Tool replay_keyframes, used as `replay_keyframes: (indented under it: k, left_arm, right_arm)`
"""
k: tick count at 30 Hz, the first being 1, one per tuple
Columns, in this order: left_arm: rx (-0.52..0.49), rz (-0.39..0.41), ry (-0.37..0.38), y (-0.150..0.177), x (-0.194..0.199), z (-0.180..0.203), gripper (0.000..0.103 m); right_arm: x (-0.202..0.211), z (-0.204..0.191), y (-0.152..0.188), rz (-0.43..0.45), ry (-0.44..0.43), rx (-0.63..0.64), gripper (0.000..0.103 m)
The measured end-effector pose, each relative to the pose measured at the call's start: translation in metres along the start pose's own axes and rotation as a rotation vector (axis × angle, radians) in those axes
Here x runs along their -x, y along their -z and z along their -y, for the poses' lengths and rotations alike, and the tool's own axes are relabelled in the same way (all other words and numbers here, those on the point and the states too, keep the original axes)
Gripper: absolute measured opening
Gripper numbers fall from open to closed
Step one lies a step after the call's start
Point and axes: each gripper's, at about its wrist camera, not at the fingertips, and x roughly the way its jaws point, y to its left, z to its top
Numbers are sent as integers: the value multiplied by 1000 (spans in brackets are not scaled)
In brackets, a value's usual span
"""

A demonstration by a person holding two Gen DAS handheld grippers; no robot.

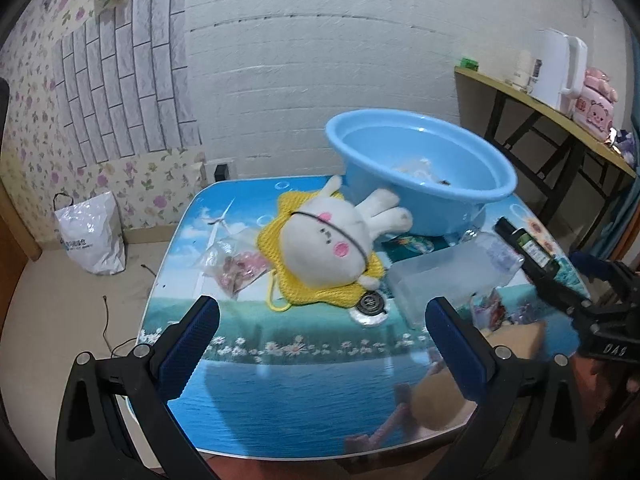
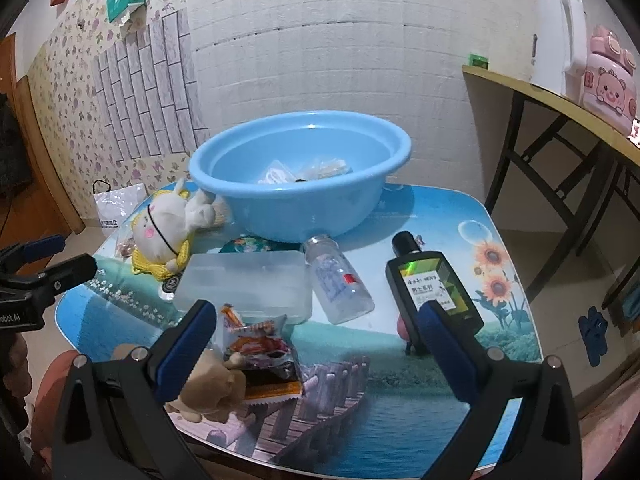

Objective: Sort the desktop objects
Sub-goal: 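Move both tools back over the table toward the remaining items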

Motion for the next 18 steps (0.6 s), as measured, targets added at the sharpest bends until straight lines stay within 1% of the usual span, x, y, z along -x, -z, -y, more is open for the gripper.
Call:
replay_keyframes:
  k: [3,7,11,18]
  left_arm:
    - [9,-11,-12,3,-5,-8,103]
    - [28,-26,-10,7,-10,-19,103]
    - [44,-48,-21,11,-15,-28,103]
    - [54,-60,-38,13,-22,-35,103]
  right_arm:
    - [-2,5,0,1,-2,-13,103]
    - [-7,11,1,-6,2,-29,103]
    - [-12,15,3,-24,3,-39,100]
    - [-16,16,4,-31,15,-36,100]
